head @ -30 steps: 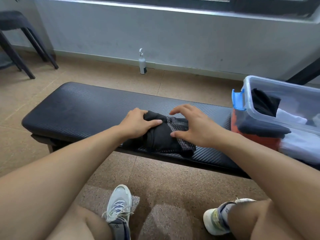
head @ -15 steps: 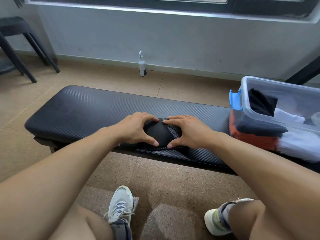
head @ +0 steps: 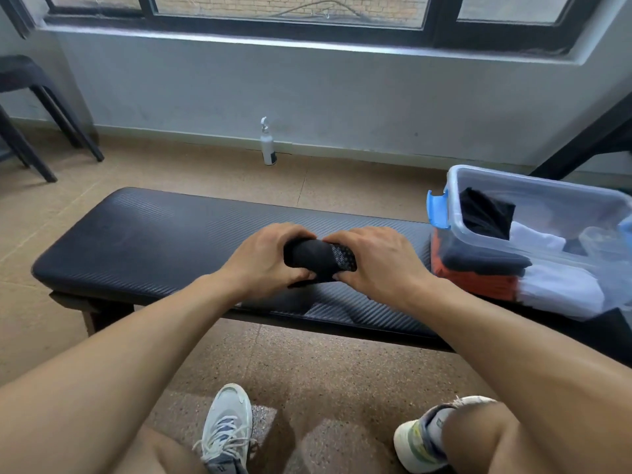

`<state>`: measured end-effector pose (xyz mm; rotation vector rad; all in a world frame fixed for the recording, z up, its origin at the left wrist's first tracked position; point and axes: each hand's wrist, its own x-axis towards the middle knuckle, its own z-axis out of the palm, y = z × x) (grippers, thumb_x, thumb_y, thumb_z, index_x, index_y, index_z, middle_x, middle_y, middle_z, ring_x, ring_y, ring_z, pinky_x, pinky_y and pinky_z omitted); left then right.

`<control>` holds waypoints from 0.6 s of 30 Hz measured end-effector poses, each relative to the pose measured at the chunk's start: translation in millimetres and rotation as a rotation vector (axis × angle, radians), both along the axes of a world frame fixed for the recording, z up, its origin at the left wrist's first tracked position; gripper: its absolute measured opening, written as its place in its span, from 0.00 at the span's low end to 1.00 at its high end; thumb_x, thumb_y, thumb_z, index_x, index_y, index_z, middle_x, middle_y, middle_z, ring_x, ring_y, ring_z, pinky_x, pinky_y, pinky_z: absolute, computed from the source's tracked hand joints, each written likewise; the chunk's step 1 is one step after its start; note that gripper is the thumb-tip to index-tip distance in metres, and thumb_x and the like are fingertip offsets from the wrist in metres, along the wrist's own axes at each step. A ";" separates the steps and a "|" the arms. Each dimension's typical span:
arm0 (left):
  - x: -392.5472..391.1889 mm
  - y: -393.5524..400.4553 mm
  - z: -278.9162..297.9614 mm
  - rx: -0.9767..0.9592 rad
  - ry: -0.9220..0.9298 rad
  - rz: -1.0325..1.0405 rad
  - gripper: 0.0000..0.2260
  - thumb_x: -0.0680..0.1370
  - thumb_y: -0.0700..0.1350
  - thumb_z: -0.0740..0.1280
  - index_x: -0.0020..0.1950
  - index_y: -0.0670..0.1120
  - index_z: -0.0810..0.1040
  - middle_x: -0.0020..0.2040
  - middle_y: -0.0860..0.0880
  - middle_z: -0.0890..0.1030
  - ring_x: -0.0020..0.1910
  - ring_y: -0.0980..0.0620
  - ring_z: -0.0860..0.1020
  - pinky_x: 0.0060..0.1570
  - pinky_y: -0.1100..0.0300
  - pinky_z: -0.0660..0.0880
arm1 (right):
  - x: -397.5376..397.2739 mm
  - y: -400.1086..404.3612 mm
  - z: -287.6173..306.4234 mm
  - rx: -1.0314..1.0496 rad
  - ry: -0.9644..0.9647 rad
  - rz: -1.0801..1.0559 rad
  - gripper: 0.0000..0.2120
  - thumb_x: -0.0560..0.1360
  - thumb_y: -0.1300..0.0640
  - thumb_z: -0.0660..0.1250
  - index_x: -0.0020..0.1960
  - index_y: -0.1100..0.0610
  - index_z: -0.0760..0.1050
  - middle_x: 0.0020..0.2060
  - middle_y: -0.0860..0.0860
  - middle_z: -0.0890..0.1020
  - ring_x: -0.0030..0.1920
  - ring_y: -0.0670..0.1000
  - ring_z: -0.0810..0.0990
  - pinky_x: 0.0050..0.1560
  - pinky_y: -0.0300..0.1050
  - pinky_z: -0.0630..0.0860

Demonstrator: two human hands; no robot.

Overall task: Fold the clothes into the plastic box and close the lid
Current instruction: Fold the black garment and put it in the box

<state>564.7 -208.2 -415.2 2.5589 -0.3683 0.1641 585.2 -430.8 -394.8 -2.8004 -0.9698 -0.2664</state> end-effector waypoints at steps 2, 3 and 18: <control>7.5 -14.9 17.6 -0.085 -0.131 -0.019 0.30 0.69 0.51 0.80 0.70 0.53 0.75 0.65 0.54 0.78 0.63 0.54 0.76 0.65 0.48 0.75 | -1.7 -15.9 21.3 0.039 -0.117 -0.060 0.27 0.72 0.43 0.73 0.69 0.44 0.73 0.56 0.46 0.84 0.56 0.52 0.81 0.57 0.50 0.73; 11.9 -24.6 28.2 -0.125 -0.208 -0.019 0.33 0.70 0.50 0.80 0.72 0.51 0.73 0.69 0.53 0.76 0.67 0.53 0.74 0.69 0.47 0.72 | -1.1 -25.1 32.1 0.076 -0.168 -0.112 0.26 0.71 0.44 0.73 0.67 0.45 0.74 0.54 0.46 0.84 0.54 0.53 0.81 0.55 0.50 0.74; 72.3 -251.4 60.7 0.302 0.103 -0.229 0.57 0.68 0.80 0.56 0.83 0.45 0.41 0.84 0.45 0.41 0.81 0.46 0.35 0.80 0.45 0.40 | 22.1 -225.9 81.1 0.244 0.129 -1.121 0.24 0.69 0.44 0.72 0.63 0.47 0.71 0.54 0.51 0.82 0.56 0.56 0.80 0.46 0.47 0.68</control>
